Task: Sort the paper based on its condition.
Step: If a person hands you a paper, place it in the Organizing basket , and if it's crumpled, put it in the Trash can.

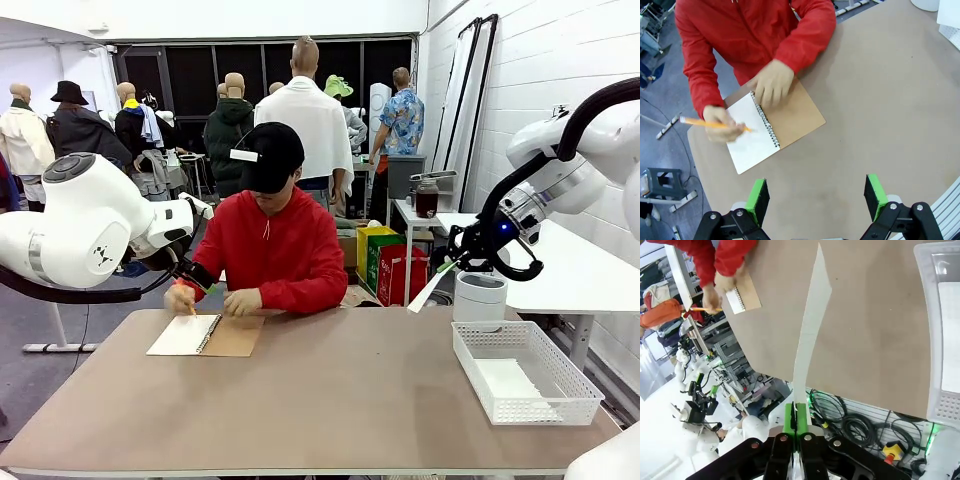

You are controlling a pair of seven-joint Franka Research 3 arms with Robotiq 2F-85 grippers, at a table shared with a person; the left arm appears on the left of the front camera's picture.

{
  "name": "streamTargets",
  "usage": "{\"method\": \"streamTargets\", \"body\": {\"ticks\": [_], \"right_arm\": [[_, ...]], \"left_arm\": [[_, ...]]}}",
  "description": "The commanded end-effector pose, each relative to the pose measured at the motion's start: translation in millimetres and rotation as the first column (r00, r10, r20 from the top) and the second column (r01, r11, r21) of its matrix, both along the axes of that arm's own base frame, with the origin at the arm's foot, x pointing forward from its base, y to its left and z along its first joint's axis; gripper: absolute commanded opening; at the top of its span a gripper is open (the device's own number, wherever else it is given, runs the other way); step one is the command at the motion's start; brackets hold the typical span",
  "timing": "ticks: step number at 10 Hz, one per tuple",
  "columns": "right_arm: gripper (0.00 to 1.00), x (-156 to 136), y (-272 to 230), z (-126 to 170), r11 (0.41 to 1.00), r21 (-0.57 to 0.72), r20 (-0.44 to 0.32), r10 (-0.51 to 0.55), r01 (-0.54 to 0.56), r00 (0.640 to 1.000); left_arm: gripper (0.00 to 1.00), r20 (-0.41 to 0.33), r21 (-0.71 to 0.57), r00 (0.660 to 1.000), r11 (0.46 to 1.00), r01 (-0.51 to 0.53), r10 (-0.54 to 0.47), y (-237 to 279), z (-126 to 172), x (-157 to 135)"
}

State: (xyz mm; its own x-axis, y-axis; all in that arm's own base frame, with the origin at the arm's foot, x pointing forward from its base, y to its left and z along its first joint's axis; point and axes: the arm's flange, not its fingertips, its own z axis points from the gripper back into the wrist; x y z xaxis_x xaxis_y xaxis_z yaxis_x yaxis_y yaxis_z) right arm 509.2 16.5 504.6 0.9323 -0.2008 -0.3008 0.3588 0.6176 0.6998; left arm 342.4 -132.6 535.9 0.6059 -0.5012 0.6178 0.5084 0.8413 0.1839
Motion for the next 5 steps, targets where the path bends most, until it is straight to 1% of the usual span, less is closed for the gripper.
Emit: {"method": "streamTargets", "body": {"ticks": [1,2,4,5], "right_arm": [[0.00,-2,-5,-2,0.999,-0.045,0.066,-0.009,0.012,0.998],[0.00,-8,-15,-4,0.998,-0.055,0.106,-0.007,0.013,0.994],[0.00,-16,-40,-13,0.992,-0.123,0.177,-0.010,0.032,0.984],[0.00,-19,-50,-17,0.988,-0.153,0.200,0.021,0.010,0.980]], "left_arm": [[1.00,0.004,-0.001,1.000,1.000,0.003,-0.003,0,0,0],[1.00,0.004,-0.001,1.000,1.000,0.003,-0.003,0,0,0],[1.00,0.004,-0.001,1.000,1.000,0.003,-0.003,0,0,0],[1.00,0.004,-0.001,1.000,1.000,0.003,-0.003,0,0,0]]}}
